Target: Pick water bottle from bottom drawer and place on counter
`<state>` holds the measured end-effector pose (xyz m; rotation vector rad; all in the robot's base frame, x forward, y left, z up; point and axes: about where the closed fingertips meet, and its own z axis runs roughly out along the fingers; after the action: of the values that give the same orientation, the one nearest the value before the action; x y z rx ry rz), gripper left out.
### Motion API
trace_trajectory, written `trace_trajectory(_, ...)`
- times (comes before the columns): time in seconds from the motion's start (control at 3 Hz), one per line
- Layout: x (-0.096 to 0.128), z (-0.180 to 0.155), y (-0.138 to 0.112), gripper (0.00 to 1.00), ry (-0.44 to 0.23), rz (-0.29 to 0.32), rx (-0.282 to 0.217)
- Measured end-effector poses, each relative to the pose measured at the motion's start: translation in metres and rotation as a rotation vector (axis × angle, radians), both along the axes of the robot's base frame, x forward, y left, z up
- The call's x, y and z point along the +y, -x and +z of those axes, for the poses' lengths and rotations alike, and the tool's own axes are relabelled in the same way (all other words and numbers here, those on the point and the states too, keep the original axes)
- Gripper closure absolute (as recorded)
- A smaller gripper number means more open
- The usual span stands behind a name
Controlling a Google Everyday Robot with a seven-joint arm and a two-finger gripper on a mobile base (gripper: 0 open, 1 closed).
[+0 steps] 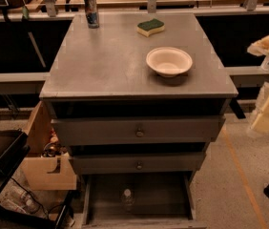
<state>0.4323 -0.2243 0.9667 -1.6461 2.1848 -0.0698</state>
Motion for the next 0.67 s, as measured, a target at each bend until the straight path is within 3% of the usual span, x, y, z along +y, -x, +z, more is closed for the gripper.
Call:
trace_trajectory(0.33, -0.003, -0.045, 0.028, 0.00, -0.125, 0.020, -0.045)
trace_trajectory(0.67, 0.002, -0.131, 0.044, 0.00, -0.296, 0.024, -0.035)
